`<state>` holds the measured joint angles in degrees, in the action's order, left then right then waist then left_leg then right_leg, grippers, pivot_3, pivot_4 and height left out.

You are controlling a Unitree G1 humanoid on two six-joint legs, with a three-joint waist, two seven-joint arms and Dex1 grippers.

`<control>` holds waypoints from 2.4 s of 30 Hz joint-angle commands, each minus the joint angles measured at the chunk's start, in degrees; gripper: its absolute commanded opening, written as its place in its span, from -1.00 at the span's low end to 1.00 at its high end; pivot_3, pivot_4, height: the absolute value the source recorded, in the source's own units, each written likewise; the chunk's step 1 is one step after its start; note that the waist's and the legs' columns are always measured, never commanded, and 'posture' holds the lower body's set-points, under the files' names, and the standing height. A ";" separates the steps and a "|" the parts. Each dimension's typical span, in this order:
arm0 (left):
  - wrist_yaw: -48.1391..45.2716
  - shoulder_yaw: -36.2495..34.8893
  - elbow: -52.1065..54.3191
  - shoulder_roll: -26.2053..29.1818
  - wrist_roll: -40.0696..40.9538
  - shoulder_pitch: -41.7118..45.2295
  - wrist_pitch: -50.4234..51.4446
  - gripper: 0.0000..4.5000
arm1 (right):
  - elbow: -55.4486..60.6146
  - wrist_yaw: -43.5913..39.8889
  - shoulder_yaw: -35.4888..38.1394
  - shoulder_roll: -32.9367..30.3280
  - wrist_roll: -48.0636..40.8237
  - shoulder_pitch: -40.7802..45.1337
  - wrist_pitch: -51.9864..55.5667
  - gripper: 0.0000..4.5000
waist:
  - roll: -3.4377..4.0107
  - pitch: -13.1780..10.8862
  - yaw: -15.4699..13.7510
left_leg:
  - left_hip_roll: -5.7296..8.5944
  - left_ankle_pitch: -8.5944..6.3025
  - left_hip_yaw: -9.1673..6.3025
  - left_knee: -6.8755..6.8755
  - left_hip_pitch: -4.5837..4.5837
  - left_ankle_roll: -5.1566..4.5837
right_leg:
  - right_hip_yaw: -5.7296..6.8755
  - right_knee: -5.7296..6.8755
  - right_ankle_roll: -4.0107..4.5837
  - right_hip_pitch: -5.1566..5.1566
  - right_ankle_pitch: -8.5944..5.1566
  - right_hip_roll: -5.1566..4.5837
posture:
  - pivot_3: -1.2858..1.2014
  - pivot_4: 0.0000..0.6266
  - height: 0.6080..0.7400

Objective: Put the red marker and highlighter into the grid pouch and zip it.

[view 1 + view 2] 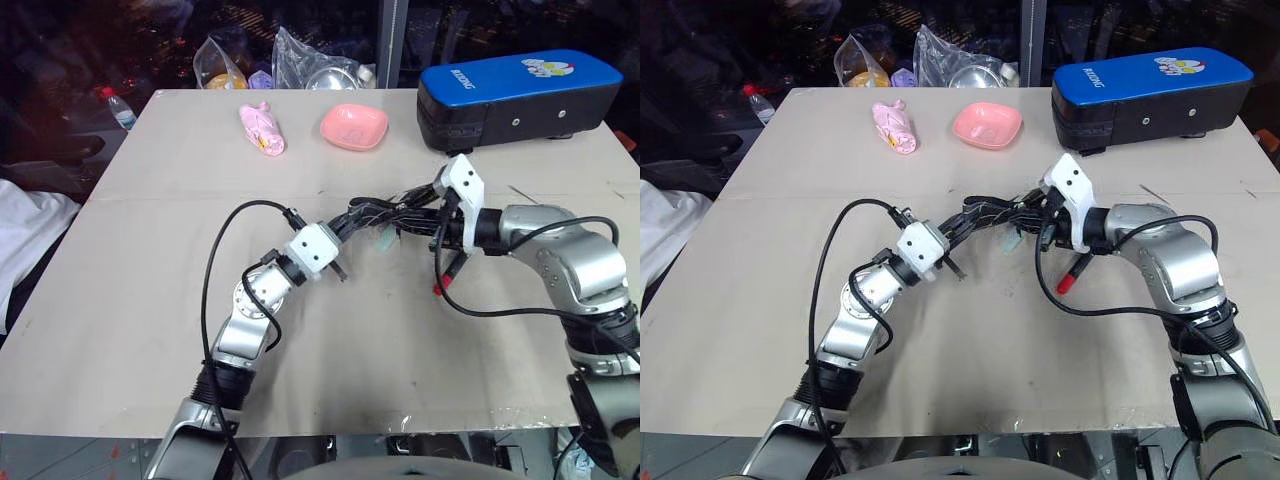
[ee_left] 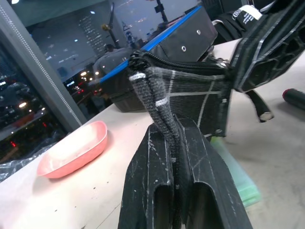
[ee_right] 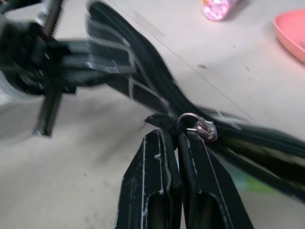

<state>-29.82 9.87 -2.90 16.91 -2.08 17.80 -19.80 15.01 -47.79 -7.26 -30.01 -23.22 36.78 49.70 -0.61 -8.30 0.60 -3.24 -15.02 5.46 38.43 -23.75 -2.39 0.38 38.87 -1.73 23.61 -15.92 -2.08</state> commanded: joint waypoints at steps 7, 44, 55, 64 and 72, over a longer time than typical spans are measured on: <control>-1.08 1.14 1.04 0.23 0.21 0.12 -1.89 -1.00 | 3.90 -0.20 -0.85 0.75 -2.09 2.51 0.52 -0.95 | 0.00 0.00 -0.13 | 0.01 -0.01 0.01 0.02 -0.02 -0.01 | 0.01 -0.01 0.00 0.00 0.00 -0.02 | 0.03 -0.52 0.96; -10.98 -1.40 0.72 3.97 8.45 0.85 -1.22 -1.00 | -16.14 -1.57 -12.73 -2.34 21.99 4.90 -44.39 -0.62 | 0.00 0.00 0.05 | 0.01 0.04 0.01 0.03 -0.02 0.07 | 0.01 -0.01 0.00 0.01 0.00 0.03 | 0.03 -0.52 0.96; -9.56 -1.42 -0.06 3.65 7.36 0.57 -1.07 -1.00 | -20.14 -3.37 -13.38 -3.24 30.13 6.38 -58.80 0.98 | 0.00 0.00 0.00 | -0.01 0.08 0.04 0.06 -0.01 0.14 | 0.01 0.00 0.00 0.00 0.00 0.01 | 0.03 -0.52 0.96; -8.94 -4.04 -1.29 5.58 7.32 2.07 -1.55 -1.00 | -6.98 -4.60 1.67 -6.52 14.05 -2.04 -38.91 0.98 | 0.00 0.00 -0.80 | -0.02 0.09 0.04 0.07 -0.03 0.15 | 0.04 0.00 0.00 -0.01 0.00 -0.03 | 0.03 -0.52 0.96; -9.63 -5.49 -2.24 6.86 7.76 3.83 -1.79 -1.00 | 4.87 4.69 12.23 -9.03 6.35 -15.50 -12.70 0.98 | -0.02 0.01 -1.32 | -0.01 0.07 0.02 0.08 0.01 0.12 | 0.04 0.03 0.01 -0.05 0.01 -0.03 | 0.03 -0.52 0.96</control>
<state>-39.72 5.72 -5.80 23.32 4.77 20.68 -20.43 16.25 -46.95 2.65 -39.57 -16.09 22.36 32.05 -0.63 -8.29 -0.72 -3.25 -14.94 5.46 38.51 -23.74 -2.27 0.42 38.90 -1.72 23.56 -15.91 -2.11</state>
